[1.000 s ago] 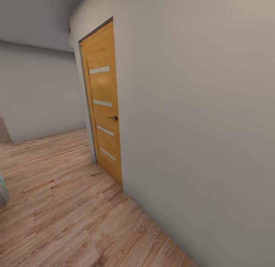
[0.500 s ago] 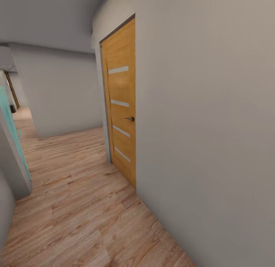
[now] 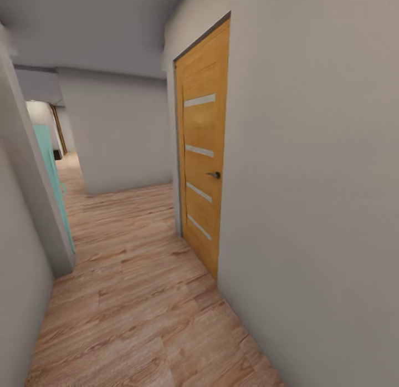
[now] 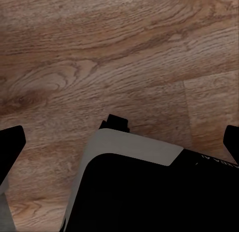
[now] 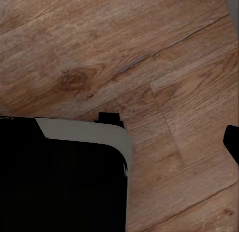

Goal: Move the two storage containers from the living room to the garage. In the garage, place one container on the floor and stack the other container on top of it (either order is fine).

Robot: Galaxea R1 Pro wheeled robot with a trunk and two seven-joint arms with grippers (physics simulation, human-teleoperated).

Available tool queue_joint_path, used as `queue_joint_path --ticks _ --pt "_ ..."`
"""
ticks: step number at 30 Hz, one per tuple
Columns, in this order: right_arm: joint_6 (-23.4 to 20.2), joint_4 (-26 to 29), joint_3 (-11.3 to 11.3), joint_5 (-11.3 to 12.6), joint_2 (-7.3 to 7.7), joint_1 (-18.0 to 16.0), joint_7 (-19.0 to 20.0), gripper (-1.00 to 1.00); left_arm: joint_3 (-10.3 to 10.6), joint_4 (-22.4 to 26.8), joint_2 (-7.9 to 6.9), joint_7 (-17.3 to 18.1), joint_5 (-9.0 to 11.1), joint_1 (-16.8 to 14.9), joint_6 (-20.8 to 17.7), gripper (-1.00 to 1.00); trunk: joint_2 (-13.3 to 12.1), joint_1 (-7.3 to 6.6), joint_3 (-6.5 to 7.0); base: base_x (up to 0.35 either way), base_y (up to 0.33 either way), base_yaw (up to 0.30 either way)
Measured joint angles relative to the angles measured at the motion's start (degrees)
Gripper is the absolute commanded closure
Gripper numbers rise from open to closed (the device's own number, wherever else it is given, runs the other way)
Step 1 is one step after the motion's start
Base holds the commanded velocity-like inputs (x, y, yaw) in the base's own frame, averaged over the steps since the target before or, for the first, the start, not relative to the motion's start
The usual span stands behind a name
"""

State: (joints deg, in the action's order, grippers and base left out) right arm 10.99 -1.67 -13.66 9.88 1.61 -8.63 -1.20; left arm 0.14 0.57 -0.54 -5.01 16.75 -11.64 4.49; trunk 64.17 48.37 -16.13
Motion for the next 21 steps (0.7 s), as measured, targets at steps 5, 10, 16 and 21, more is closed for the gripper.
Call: queue_joint_path --ticks 5,10,16,21 --pt "0.0 0.0 0.0 0.0 0.06 0.0 0.0 -1.00 0.0 0.0 0.00 0.0 0.0 0.0 0.0 -1.00 0.0 0.00 0.00 0.188 0.000 0.276" --pt "0.0 0.0 0.0 0.0 0.07 0.0 0.0 -1.00 0.0 0.0 0.00 0.0 0.0 0.0 0.0 -1.00 0.0 0.00 0.00 0.188 0.000 0.276" --pt "0.0 0.0 0.0 -0.1 0.08 0.0 0.0 -1.00 0.0 0.0 0.00 0.0 0.0 0.0 0.0 -1.00 0.0 0.00 0.00 0.188 0.000 0.276" --pt "0.0 0.0 0.0 -0.1 0.08 0.0 0.0 -1.00 0.0 0.0 0.00 0.0 0.0 0.0 0.0 -1.00 0.0 0.00 0.00 0.188 0.000 0.276"
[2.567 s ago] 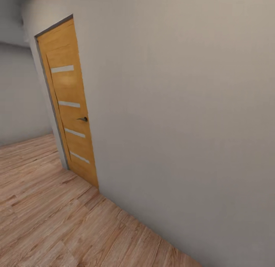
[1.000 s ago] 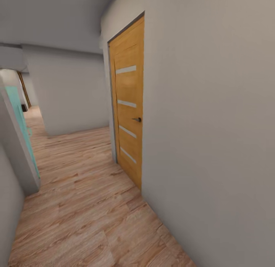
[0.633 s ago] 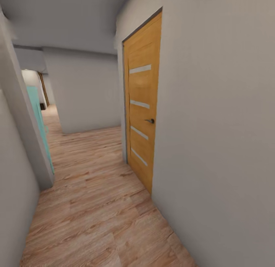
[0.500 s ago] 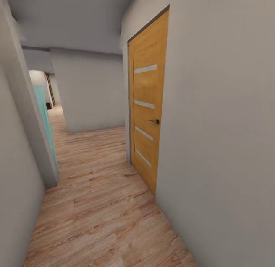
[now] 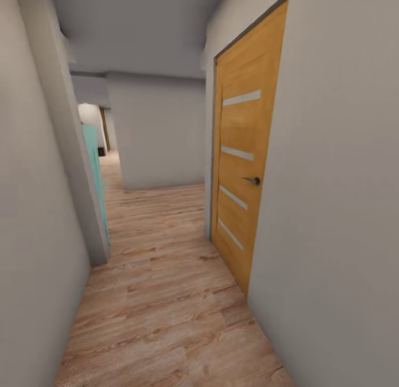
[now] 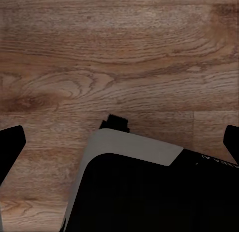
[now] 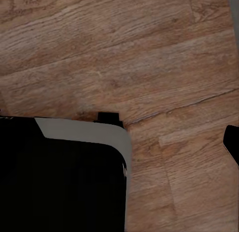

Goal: Move the two storage containers from the living room to the garage. In the garage, place one container on the floor and stack the other container on top of it (either order is fine).

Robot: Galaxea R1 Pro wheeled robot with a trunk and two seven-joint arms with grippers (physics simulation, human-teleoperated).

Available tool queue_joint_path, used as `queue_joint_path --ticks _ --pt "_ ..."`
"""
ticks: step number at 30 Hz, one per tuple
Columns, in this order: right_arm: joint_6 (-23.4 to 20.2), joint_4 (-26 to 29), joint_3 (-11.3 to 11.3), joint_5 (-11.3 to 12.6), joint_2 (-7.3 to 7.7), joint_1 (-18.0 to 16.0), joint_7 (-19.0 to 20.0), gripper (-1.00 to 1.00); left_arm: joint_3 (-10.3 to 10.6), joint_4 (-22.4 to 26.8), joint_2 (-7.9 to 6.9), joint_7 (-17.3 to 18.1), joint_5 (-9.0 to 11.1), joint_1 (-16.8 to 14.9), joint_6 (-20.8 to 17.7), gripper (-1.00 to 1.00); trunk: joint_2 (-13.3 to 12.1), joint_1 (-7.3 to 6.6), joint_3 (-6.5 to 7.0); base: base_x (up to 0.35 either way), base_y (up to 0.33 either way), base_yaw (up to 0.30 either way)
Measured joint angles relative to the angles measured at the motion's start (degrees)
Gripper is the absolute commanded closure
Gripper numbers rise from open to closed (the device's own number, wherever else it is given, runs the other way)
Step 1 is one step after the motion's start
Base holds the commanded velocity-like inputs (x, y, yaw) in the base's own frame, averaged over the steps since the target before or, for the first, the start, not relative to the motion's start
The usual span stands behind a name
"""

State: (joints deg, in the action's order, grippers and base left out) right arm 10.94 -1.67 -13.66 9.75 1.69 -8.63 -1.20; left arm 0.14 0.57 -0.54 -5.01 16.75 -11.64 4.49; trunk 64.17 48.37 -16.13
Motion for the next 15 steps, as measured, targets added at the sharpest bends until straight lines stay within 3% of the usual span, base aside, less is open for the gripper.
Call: queue_joint_path --ticks 15 --pt "0.0 0.0 0.0 -0.1 0.08 0.0 0.0 -1.00 0.0 0.0 0.03 0.0 0.0 0.0 0.0 -1.00 0.0 0.00 0.00 0.188 0.000 0.276"
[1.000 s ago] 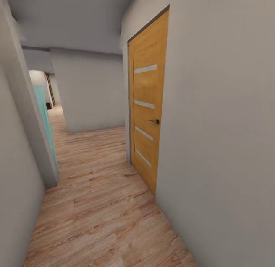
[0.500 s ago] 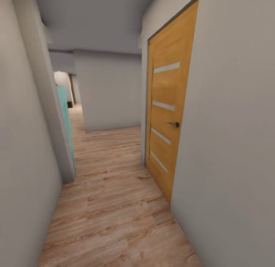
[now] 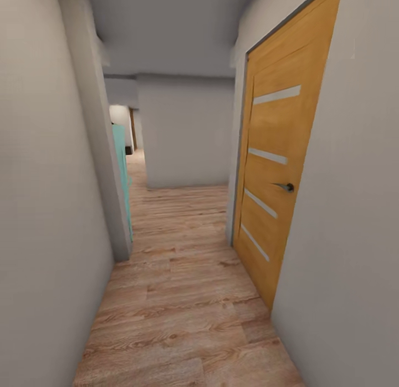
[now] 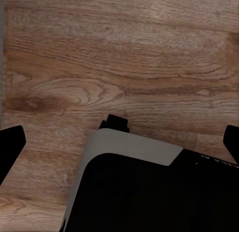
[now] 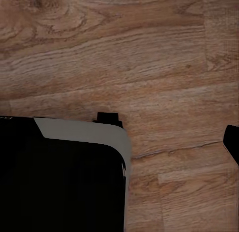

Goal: Move the two storage containers from the living room to the garage. In the garage, place one container on the floor and stack the other container on top of it (either order is fine).

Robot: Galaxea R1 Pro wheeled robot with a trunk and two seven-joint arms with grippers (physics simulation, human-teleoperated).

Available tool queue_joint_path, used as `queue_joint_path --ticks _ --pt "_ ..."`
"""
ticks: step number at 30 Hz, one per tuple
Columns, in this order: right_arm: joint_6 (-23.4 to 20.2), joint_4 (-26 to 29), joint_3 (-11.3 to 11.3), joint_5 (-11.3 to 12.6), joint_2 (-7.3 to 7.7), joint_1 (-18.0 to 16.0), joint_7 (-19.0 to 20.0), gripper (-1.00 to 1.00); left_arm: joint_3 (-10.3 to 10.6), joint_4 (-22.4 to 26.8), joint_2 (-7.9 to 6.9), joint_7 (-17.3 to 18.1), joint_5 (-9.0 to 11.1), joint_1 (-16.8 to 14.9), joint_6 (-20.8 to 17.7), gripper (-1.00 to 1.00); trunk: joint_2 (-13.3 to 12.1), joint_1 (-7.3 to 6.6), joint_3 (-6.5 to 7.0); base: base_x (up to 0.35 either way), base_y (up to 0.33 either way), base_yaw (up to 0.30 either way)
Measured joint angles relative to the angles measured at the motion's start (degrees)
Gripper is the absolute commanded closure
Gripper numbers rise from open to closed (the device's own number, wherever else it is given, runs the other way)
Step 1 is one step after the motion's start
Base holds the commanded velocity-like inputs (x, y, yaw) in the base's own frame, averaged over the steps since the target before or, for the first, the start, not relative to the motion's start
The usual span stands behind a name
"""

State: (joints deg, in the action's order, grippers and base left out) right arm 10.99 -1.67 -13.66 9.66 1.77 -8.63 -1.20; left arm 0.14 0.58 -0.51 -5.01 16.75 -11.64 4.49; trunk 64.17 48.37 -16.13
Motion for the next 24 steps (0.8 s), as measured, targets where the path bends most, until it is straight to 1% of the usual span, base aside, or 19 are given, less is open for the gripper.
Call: queue_joint_path --ticks 20,24 --pt "0.0 0.0 0.0 0.3 0.02 0.0 0.0 -1.00 0.0 0.0 0.06 0.0 0.0 0.0 -0.1 -1.00 0.0 0.00 0.00 0.200 0.000 0.276" --pt "0.0 0.0 0.1 0.3 0.09 0.0 0.0 -1.00 0.0 -0.1 0.09 0.0 0.0 0.0 -0.1 -1.00 0.0 0.00 0.00 0.308 0.000 0.094"
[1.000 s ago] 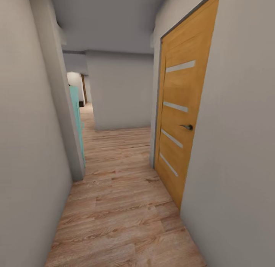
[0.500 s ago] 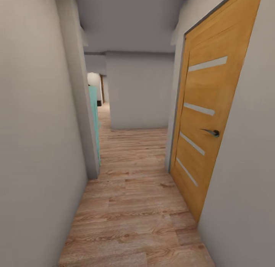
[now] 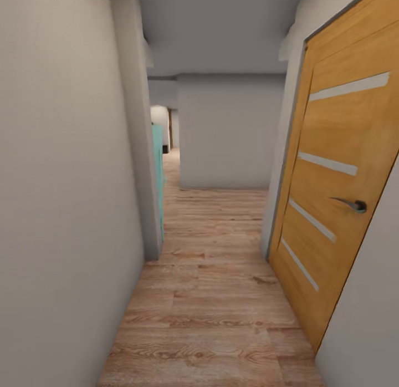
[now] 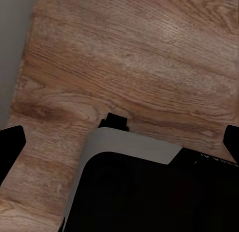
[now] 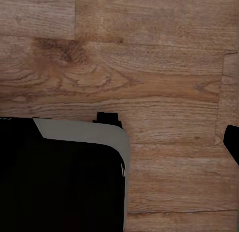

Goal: Move the two storage containers from the living room to the garage. In the garage, place one container on the floor and stack the other container on top of it (either order is fine).

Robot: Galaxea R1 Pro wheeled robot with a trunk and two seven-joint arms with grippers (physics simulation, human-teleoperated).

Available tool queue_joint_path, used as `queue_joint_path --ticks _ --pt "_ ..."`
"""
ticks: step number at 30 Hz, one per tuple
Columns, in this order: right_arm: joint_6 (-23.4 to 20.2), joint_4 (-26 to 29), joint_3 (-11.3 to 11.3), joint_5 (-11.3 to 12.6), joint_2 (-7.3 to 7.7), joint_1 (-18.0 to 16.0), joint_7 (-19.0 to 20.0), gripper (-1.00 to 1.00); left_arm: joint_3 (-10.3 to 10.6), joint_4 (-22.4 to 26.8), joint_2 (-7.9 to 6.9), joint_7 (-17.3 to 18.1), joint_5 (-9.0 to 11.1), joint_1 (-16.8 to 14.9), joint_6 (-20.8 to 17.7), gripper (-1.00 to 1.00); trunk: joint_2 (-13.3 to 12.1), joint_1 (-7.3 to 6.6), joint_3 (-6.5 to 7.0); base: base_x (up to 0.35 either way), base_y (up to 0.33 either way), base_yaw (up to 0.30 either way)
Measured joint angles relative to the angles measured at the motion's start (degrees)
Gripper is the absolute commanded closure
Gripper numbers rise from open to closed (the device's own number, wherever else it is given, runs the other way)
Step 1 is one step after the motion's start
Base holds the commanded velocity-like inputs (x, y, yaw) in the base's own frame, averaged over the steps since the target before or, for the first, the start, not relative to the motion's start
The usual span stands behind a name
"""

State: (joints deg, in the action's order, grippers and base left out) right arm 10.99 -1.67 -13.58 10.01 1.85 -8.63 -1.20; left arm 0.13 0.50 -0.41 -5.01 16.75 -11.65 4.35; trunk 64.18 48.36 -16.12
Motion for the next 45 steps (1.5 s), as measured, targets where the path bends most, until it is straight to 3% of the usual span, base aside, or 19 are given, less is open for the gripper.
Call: queue_joint_path --ticks 25,45 --pt "0.0 0.0 0.0 0.0 -0.07 0.0 0.1 -1.00 0.0 0.0 -0.05 0.0 -0.3 0.0 -0.4 -1.00 0.0 0.00 0.00 0.321 -0.003 0.003" --pt "-0.2 0.0 0.0 0.0 -0.03 0.0 0.1 -1.00 0.0 0.1 -0.20 0.0 0.0 0.0 -0.4 -1.00 0.0 0.00 0.00 0.291 -0.161 0.000"
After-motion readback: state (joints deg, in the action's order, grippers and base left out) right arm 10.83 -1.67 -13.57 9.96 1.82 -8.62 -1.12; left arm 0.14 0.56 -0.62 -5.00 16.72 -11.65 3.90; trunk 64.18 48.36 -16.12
